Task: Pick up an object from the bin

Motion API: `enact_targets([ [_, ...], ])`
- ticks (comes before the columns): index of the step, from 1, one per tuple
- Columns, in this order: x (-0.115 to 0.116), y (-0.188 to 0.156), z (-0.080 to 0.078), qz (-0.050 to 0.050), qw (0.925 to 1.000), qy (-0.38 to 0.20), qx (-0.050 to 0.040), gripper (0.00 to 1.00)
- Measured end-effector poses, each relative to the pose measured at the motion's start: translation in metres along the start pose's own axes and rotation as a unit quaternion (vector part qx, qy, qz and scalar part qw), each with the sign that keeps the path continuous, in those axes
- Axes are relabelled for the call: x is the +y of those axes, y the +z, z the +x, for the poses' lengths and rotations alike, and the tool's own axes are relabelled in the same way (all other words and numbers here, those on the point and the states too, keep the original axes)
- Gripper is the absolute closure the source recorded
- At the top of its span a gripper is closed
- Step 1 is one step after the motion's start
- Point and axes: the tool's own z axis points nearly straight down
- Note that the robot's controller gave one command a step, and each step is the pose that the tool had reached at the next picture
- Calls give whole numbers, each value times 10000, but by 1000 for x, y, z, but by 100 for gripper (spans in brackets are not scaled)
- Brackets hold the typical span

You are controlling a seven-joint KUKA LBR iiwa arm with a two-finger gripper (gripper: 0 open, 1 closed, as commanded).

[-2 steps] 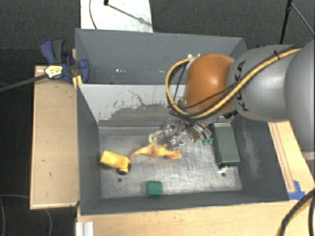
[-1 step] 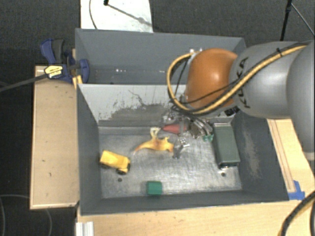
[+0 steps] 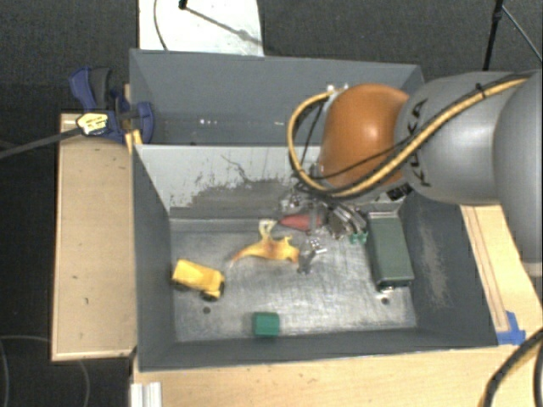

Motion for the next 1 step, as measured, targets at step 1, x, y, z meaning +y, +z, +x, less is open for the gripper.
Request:
enact_targets([
  [1, 14, 48, -16, -3, 9986, 503, -132, 100],
])
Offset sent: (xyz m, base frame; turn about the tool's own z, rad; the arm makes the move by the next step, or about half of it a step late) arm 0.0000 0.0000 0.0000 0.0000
